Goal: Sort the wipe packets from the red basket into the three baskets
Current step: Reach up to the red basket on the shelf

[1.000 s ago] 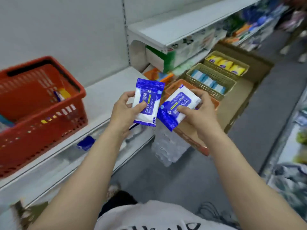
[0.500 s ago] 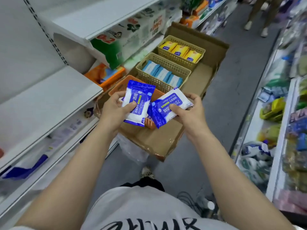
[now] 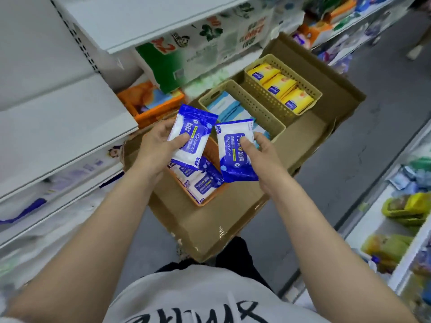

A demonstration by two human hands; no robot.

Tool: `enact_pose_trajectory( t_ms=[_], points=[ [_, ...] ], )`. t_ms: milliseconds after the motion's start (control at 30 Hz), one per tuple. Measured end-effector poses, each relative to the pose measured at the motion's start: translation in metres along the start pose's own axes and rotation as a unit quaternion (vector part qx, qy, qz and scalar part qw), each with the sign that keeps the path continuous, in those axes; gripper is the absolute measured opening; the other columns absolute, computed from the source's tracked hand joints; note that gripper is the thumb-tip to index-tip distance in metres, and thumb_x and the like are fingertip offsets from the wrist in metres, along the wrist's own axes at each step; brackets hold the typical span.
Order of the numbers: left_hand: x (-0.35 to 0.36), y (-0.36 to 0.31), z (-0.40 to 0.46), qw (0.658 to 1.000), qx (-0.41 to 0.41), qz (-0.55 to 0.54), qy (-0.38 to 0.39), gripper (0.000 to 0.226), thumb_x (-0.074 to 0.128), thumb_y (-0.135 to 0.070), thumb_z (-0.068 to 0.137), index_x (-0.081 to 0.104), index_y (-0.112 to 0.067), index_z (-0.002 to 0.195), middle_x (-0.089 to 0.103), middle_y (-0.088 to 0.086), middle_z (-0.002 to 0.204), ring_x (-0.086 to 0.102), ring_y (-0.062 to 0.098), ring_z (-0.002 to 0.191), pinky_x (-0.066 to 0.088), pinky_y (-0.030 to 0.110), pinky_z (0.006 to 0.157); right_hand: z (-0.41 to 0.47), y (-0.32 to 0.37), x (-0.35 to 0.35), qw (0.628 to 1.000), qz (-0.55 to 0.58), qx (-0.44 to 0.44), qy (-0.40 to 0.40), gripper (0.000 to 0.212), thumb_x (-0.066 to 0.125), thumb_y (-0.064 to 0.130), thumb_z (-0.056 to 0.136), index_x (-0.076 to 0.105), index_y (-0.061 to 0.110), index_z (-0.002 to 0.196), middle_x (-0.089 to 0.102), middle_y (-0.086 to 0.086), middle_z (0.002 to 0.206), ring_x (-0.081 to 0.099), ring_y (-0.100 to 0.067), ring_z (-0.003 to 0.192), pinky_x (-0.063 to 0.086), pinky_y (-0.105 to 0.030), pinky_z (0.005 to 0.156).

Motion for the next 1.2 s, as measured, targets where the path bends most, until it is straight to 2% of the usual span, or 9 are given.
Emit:
enact_pose_trajectory(
  t_ms=[167,333,400,533,567,700,833,1033,1200],
  points=[
    [-0.030,-0.001,0.013,0.992,-0.013,-0.029,-0.119,0.025,0.076,-0.021,0.085,0.061,-0.025,0.105,0.073,0.002,0.105,0.072,0.017,0.089,0.057,0.039,0.084,0.073,0.017,0.016,0.982,-0.169,-0.010,0.086,0.020,0.071,0.016,0.089,0.058,0.028,0.099,0.072,-0.003,0.103,0.072,-0.020,0.084,0.060,-0.041,0.079],
    [-0.040,0.012,0.011,0.971,-0.043,-0.105,-0.209,0.013,0.072,-0.011,0.088,0.063,-0.014,0.098,0.073,0.009,0.102,0.072,0.010,0.074,0.057,0.025,0.068,0.125,0.028,0.053,0.920,-0.319,-0.046,0.221,0.026,0.076,0.013,0.084,0.063,0.013,0.106,0.072,-0.001,0.099,0.070,-0.017,0.086,0.058,-0.035,0.077],
    [-0.047,0.023,0.004,0.956,-0.057,-0.142,-0.249,0.024,0.072,-0.012,0.088,0.062,-0.009,0.110,0.073,0.009,0.105,0.073,0.015,0.082,0.058,0.027,0.069,0.138,0.022,0.076,0.856,-0.414,-0.087,0.297,0.022,0.075,0.015,0.083,0.068,0.012,0.104,0.073,-0.004,0.100,0.070,-0.022,0.091,0.055,-0.039,0.082],
    [-0.058,0.053,-0.014,0.935,-0.094,-0.194,-0.281,0.032,0.068,-0.002,0.088,0.060,-0.007,0.118,0.072,0.009,0.108,0.072,0.017,0.084,0.057,0.027,0.066,0.139,-0.030,0.118,0.630,-0.630,-0.157,0.425,0.035,0.076,0.025,0.083,0.068,0.016,0.116,0.069,-0.005,0.115,0.064,-0.024,0.105,0.048,-0.032,0.086],
    [-0.058,0.061,-0.019,0.933,-0.107,-0.199,-0.280,0.033,0.067,0.000,0.087,0.060,-0.007,0.118,0.072,0.009,0.107,0.072,0.017,0.082,0.056,0.026,0.065,0.137,-0.048,0.123,0.592,-0.655,-0.159,0.442,0.039,0.077,0.026,0.082,0.066,0.016,0.119,0.068,-0.004,0.117,0.063,-0.024,0.107,0.046,-0.030,0.085],
    [-0.062,0.092,-0.034,0.926,-0.147,-0.203,-0.284,0.037,0.068,-0.001,0.086,0.062,-0.005,0.122,0.073,0.009,0.105,0.072,0.016,0.079,0.058,0.025,0.067,0.134,-0.112,0.128,0.517,-0.692,-0.146,0.481,0.039,0.078,0.027,0.081,0.063,0.019,0.115,0.066,-0.003,0.118,0.062,-0.024,0.108,0.048,-0.029,0.085],
    [-0.064,0.110,-0.042,0.918,-0.159,-0.200,-0.303,0.027,0.072,-0.005,0.085,0.065,-0.009,0.110,0.074,0.007,0.095,0.072,0.012,0.073,0.059,0.025,0.065,0.135,-0.131,0.131,0.514,-0.697,-0.165,0.471,0.038,0.076,0.026,0.082,0.063,0.022,0.118,0.064,-0.003,0.123,0.059,-0.024,0.110,0.050,-0.036,0.093],
    [-0.065,0.125,-0.041,0.909,-0.186,-0.188,-0.323,0.034,0.081,-0.015,0.077,0.061,-0.012,0.104,0.074,0.007,0.095,0.074,0.015,0.079,0.058,0.030,0.069,0.134,-0.126,0.133,0.489,-0.727,-0.268,0.401,0.040,0.074,0.029,0.084,0.062,0.024,0.122,0.060,-0.004,0.124,0.057,-0.025,0.115,0.051,-0.038,0.088],
    [-0.071,0.126,-0.035,0.905,-0.192,-0.167,-0.340,0.042,0.081,-0.023,0.078,0.062,-0.011,0.114,0.074,0.004,0.100,0.074,0.015,0.084,0.059,0.030,0.070,0.129,-0.139,0.124,0.482,-0.733,-0.345,0.333,0.035,0.066,0.025,0.089,0.058,0.018,0.123,0.055,-0.005,0.126,0.047,-0.025,0.121,0.051,-0.038,0.088]
  ],
)
Point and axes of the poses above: each hand's wrist, its own z-axis towards the middle knuckle, its own x-axis out of the palm, y = z × x, the point moved 7 cm from there along z, towards the middle knuckle
